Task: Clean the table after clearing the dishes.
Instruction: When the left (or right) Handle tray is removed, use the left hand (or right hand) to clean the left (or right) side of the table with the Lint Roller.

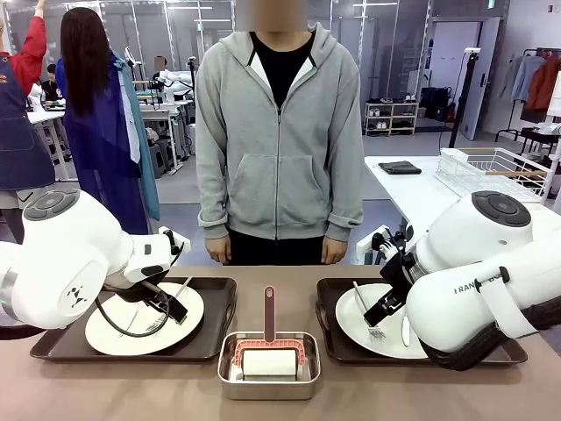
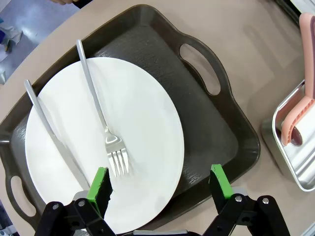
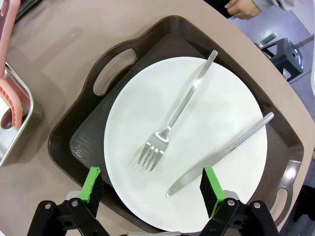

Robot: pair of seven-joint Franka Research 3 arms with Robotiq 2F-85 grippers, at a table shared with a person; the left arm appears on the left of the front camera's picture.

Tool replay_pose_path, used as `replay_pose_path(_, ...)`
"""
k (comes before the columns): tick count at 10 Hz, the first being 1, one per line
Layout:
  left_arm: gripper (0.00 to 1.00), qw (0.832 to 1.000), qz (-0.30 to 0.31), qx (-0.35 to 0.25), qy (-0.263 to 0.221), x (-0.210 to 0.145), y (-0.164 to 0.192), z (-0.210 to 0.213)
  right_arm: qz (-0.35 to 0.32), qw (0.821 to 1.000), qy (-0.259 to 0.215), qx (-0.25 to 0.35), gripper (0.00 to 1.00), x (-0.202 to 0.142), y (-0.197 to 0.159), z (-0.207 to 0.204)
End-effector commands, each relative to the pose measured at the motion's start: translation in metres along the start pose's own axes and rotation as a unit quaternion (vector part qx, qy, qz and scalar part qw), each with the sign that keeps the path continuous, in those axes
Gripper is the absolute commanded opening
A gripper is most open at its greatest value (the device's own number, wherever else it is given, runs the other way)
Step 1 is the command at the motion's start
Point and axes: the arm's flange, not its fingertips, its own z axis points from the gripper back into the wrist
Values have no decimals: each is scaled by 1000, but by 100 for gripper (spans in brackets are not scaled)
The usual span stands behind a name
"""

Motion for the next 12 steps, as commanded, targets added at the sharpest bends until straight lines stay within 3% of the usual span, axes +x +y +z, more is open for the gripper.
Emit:
replay_pose_path(1,100,1000,0,0,0,0,0,0,0,1000,0,0,100,0,1,0)
replay_pose_path(2,100,1000,-3,-26,-3,10,15,10,0,1000,0,0,100,0,0,0)
replay_pose_path(3,100,996,7,-88,14,23,36,23,-28,996,-21,77,100,0,3,-2)
replay_pose_path(4,100,989,23,-143,23,31,57,34,-31,991,-19,128,100,19,51,75)
replay_pose_path(6,100,962,46,-268,36,41,96,43,-75,966,-56,239,100,55,5,93)
replay_pose_path(9,100,871,78,-485,-15,41,125,48,-182,892,-114,397,100,60,-32,85)
replay_pose_path(10,100,850,77,-519,-39,41,125,52,-214,869,-110,432,100,59,-43,75)
replay_pose_path(12,100,791,111,-591,-113,31,139,56,-280,800,-126,515,100,41,-64,64)
